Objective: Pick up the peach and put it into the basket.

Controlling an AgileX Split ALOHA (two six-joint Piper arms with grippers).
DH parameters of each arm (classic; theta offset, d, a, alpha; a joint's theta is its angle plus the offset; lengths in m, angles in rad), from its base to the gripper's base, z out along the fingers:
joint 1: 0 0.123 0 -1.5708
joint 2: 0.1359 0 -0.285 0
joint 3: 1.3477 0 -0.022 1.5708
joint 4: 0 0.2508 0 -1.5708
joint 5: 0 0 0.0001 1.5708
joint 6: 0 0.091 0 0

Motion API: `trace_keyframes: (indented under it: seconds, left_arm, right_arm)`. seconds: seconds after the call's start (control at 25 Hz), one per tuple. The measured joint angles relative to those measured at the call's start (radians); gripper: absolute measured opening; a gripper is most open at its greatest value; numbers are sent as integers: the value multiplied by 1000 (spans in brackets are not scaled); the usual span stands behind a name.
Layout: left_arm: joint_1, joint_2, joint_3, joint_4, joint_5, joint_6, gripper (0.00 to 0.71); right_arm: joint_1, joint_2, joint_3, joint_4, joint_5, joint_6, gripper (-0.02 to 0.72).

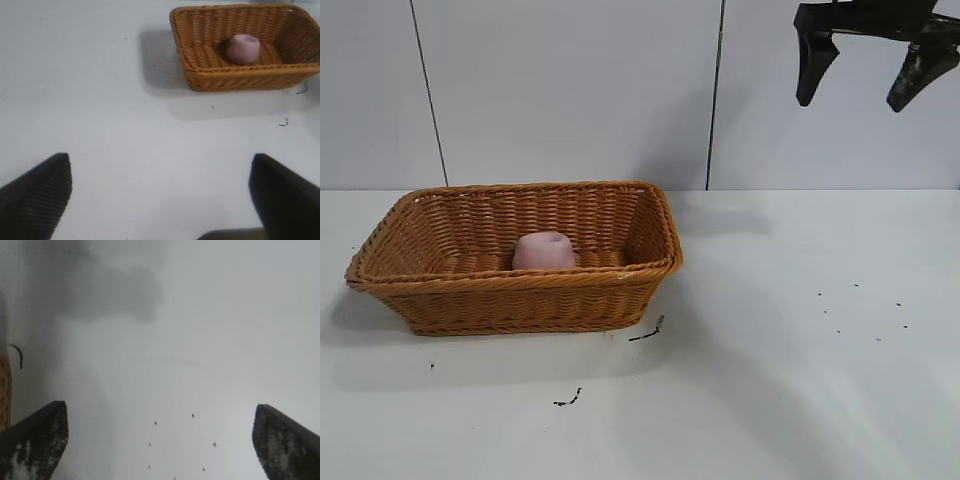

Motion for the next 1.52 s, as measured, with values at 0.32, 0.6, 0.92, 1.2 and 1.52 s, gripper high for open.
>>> trace_keyframes:
  seconds: [0.32, 0.6, 0.92, 1.2, 1.52]
  left_arm:
    - [0, 0, 0, 0, 0, 0, 693]
    - [0, 0, 0, 0, 0, 0, 693]
    - [0, 0, 0, 0, 0, 0, 693]
    - [0, 0, 0, 0, 0, 0, 693]
    - [0, 0, 0, 0, 0, 0, 693]
  right_arm:
    - [0, -462, 505, 1, 2, 0, 695]
    - [0, -927, 919, 1, -3, 0, 695]
    - [0, -1528, 1286, 1, -150, 0, 695]
    - [0, -1877, 1400, -2, -180, 0, 695]
    - [0, -1997, 1400, -4, -181, 0, 695]
